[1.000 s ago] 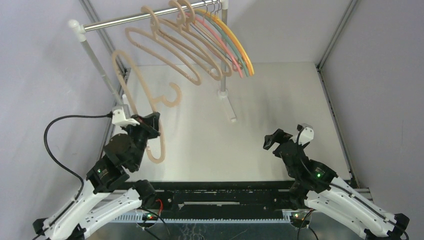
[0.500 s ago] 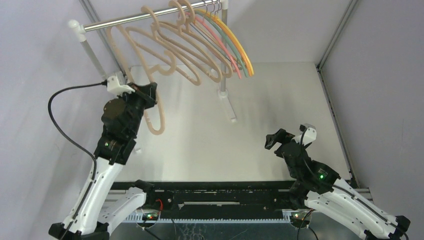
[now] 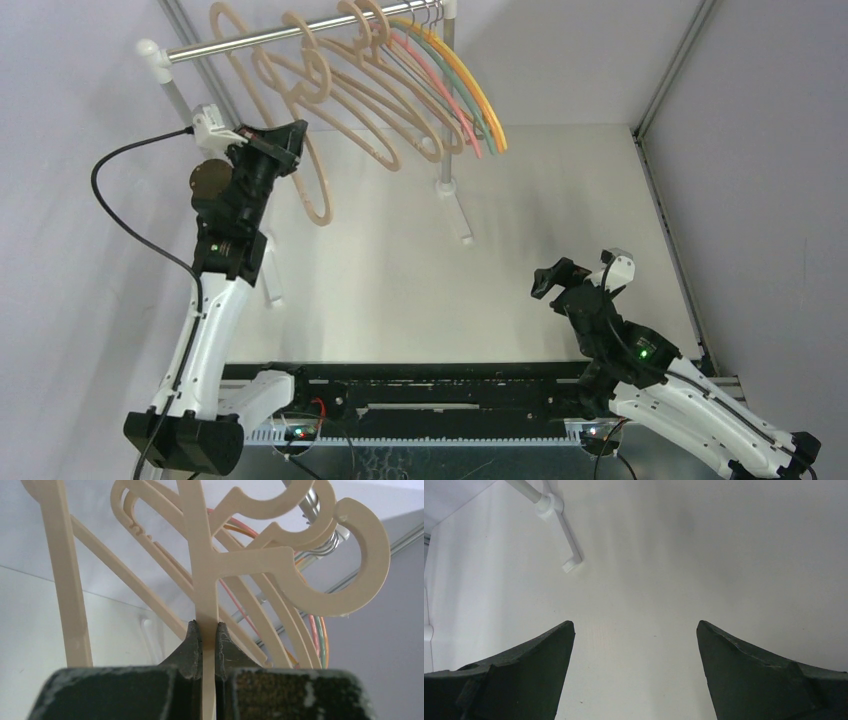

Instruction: Organize the hangers

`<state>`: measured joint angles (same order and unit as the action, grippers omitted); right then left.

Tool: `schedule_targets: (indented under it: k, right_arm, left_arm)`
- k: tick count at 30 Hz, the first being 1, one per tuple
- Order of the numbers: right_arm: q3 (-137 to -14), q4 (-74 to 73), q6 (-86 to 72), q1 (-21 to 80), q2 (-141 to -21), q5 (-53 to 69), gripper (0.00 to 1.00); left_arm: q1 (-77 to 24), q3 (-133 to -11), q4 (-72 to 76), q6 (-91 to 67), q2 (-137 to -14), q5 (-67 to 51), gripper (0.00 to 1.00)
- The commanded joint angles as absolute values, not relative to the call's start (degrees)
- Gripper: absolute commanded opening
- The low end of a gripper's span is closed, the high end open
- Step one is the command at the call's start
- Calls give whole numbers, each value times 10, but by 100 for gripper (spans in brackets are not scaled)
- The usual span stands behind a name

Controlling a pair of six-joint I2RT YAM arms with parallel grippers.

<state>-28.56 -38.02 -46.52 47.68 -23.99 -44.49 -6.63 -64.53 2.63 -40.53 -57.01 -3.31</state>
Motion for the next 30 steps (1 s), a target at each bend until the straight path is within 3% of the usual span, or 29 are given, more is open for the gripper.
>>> schedule_targets:
  k: [1, 18, 30]
  right_arm:
    - [-309, -381, -470, 473, -246, -456, 100]
    - [-322, -381, -475, 472, -284, -455, 100]
    - [-322, -404, -496, 472, -301, -454, 100]
  left_arm:
    - [-35, -678, 108, -465, -585, -78, 0]
    - [32, -672, 211, -580, -651, -66, 0]
    - [49, -736, 231, -624, -727, -66, 0]
